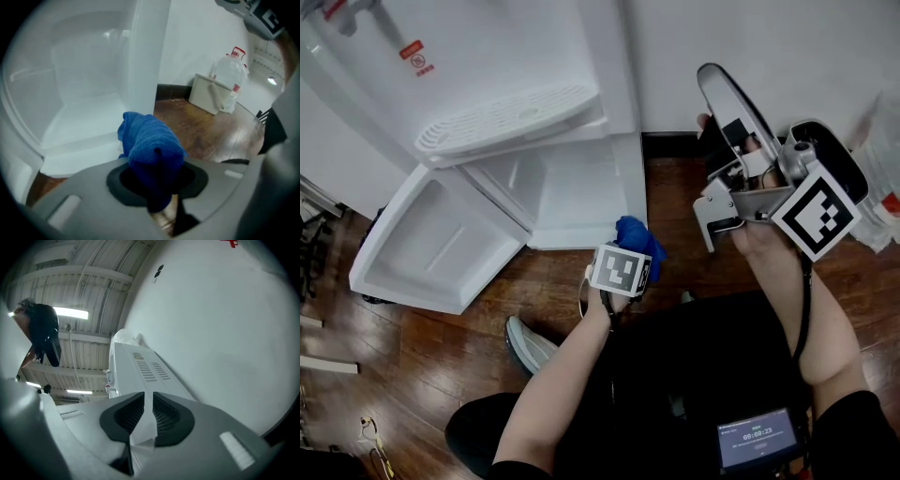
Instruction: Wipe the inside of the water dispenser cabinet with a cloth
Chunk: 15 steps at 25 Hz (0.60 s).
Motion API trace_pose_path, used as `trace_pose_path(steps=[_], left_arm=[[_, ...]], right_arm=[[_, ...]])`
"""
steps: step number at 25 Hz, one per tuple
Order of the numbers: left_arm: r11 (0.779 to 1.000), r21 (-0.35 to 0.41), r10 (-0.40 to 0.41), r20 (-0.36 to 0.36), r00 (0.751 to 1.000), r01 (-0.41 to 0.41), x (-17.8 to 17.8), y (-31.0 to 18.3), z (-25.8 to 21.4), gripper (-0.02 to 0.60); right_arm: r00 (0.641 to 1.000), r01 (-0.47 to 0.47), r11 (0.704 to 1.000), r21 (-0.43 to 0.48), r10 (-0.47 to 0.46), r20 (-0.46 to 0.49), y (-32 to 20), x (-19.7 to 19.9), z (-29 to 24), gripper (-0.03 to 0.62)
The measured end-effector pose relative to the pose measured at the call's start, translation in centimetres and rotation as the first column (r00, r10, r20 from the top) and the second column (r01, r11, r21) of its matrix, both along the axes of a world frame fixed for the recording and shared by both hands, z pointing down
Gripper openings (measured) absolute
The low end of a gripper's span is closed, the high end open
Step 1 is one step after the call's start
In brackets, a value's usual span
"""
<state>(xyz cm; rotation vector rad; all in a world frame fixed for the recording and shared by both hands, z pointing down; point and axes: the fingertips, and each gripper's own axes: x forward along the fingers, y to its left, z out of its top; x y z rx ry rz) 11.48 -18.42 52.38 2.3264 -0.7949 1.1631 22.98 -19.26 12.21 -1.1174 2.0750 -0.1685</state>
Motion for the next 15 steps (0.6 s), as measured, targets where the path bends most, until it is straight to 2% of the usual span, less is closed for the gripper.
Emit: trace_pose_path(steps=[3, 6, 9, 12, 15], left_arm=[[0.991, 0.131, 0.012, 0.016, 1.000, -0.014, 0.6, -1.5, -2.1, 0.117], [0.958, 0.286, 0.005, -0.025, 1.000, 0.003, 1.4, -2.5, -7.1, 0.117], [0.906, 0.422, 0.003, -0.091, 0.996, 0.035, 1.8, -3.1, -13.1, 0.117], [0.851, 0.520, 0.015, -0.167, 0.986, 0.076, 2.2, -3.2, -19.0, 0.117], [0.774, 0.619, 0.018, -0.234, 0.972, 0.134, 2.2, -3.2, -24.4, 0.117]], right_arm=[[1.000, -0.012, 1.000, -0.005, 0.012, -0.001, 0.0, 0.2, 0.2, 0.048], [1.000, -0.017, 1.000, -0.011, 0.017, 0.001, -0.1, 0.3, 0.3, 0.048], [1.000, -0.030, 1.000, -0.010, 0.030, 0.002, 0.0, 0.6, 0.3, 0.044], [0.999, -0.038, 0.999, -0.003, 0.038, 0.002, 0.1, 0.8, 0.2, 0.044], [0.999, -0.035, 0.999, -0.020, 0.035, 0.011, -0.1, 1.0, 0.5, 0.040]])
